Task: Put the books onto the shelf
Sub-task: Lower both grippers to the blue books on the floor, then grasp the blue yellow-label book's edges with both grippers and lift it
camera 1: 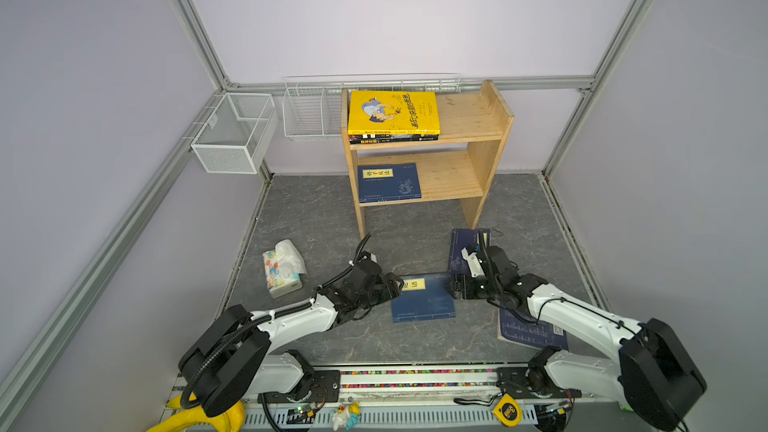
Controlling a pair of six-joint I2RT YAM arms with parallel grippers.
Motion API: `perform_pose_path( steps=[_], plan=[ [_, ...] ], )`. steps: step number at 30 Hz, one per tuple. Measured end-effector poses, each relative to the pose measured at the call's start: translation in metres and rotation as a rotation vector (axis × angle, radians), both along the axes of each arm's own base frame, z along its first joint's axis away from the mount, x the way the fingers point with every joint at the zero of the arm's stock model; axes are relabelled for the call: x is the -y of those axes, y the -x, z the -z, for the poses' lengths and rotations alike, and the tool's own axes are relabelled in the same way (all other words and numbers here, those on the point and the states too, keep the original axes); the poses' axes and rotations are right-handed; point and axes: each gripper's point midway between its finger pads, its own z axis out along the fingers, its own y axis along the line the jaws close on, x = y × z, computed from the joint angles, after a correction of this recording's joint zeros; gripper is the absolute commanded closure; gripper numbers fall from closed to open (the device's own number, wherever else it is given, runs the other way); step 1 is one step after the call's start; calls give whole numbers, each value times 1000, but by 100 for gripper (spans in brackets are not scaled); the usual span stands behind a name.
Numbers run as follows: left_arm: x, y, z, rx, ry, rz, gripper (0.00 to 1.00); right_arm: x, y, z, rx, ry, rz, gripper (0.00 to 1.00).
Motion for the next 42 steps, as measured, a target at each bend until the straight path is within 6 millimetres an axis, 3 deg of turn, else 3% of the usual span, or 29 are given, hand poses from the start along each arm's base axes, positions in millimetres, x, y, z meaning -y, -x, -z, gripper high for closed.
perform_pose_path(
  steps=[5, 11, 17, 20, 27, 36, 42],
  plan=[
    [3, -1, 14, -26, -16, -2, 30, -6, 7, 25, -75, 3, -19, 23],
    [18, -10, 14, -15, 27, 8, 33, -33, -2, 26, -74, -106, -66, 34],
    [24, -18, 13, 1, 58, -8, 33, -40, 0, 25, -110, -155, -75, 50],
    [25, -19, 13, -1, 64, -10, 33, -39, 2, 19, -122, -144, -78, 57],
    [28, -22, 9, -4, 78, -18, 33, -42, -7, -24, -35, -153, -98, 79],
    [20, -27, 4, -7, 80, -41, 33, -37, -2, -21, -74, -118, -88, 93],
    [-3, -41, -33, 55, 116, -106, 30, -33, -6, -30, -67, -100, -59, 93]
  ],
)
